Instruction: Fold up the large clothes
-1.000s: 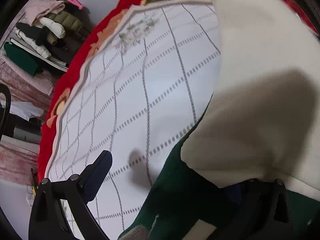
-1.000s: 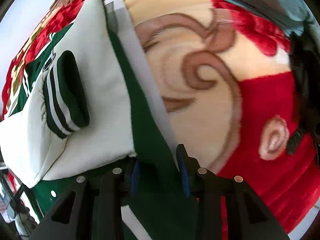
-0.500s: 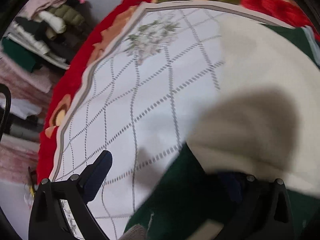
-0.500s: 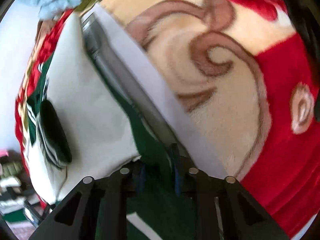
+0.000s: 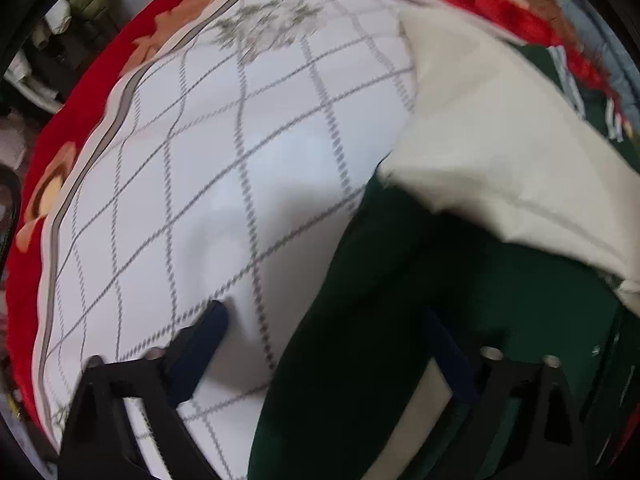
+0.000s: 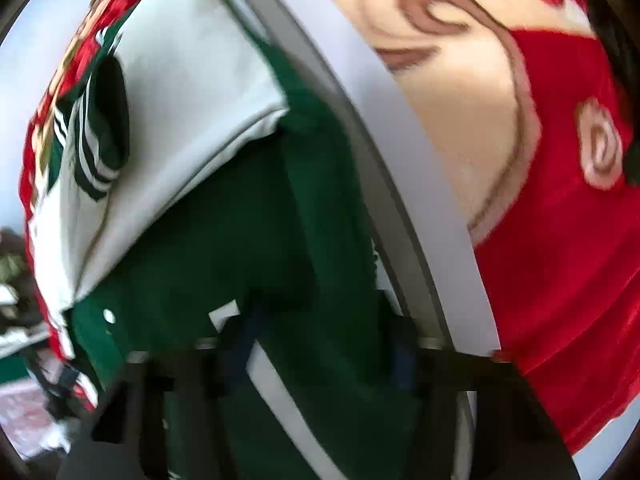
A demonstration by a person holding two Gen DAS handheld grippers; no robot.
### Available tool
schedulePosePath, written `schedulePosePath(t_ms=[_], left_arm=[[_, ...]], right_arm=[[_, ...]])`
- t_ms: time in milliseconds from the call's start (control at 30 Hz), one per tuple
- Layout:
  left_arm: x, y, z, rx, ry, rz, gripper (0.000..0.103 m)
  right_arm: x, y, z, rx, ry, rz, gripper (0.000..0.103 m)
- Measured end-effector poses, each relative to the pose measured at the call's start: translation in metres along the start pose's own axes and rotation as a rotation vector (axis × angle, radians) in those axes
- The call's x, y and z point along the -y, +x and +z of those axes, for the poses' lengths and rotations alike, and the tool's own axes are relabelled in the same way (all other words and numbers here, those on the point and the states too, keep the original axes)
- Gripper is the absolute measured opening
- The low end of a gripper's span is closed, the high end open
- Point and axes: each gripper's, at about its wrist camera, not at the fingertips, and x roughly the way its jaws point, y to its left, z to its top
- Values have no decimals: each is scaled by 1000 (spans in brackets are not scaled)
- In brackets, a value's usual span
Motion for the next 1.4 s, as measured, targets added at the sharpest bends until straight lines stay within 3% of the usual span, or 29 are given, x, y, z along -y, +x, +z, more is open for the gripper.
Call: schedulePosePath(t_ms=[33, 67, 100, 133, 233, 400, 567, 667, 800, 867, 933, 1000, 1067, 1133, 1200, 1267, 1333, 1400], left_arm=[[3, -2, 2, 13, 11, -16, 50], [8, -3, 4, 18, 31, -17, 20], [13, -3, 5, 15, 48, -5, 14], [16, -4, 7, 23, 59, 10, 8], [14, -8, 5, 38, 57, 5, 4], [1, -23, -6, 57, 62, 37, 4], [-54, -33, -27, 14, 0, 77, 4], [-84, -34, -47, -27, -31, 107, 5], [-90, -38, -58, -60, -31, 115, 11], [-84, -49, -61, -47, -18, 121, 11], [-76, -63, -68, -19, 0, 95, 29], [-68, -76, -78, -8, 10, 71, 100], [-61, -88, -96, -3, 19, 61, 103], [-43, -91, -112, -27, 43, 79, 103], [-35, -87, -124, -53, 62, 87, 103], [-23, -78, -143, -108, 92, 112, 103], [-15, -68, -158, -144, 115, 123, 103], [-7, -59, -173, -164, 146, 157, 103]], right_arm=[[-2, 0, -2, 3, -8, -8, 27], [-3, -1, -3, 4, -11, -12, 22], [-5, -2, -5, 4, -18, -9, 13], [-7, -4, -7, 6, -24, -13, 11], [-10, -8, -13, 9, -43, -28, 9], [-39, -10, -19, -1, -45, 22, 8], [-52, -13, -42, -41, -75, 61, 8], [-37, -12, -52, -62, -35, 32, 8], [-18, 13, -59, -136, 60, -21, 12], [-32, 7, -54, -136, 42, -54, 23], [-51, -10, -57, -133, -15, -134, 41], [-64, -33, -71, -97, -77, -164, 51], [-90, -55, -90, -57, -136, -181, 57], [-117, -56, -111, -83, -178, -123, 57], [-161, -32, -130, -174, -208, -29, 57], [-179, -8, -148, -267, -234, 30, 57], [-195, 33, -179, -349, -245, 49, 57], [-201, 57, -202, -386, -267, 5, 57]])
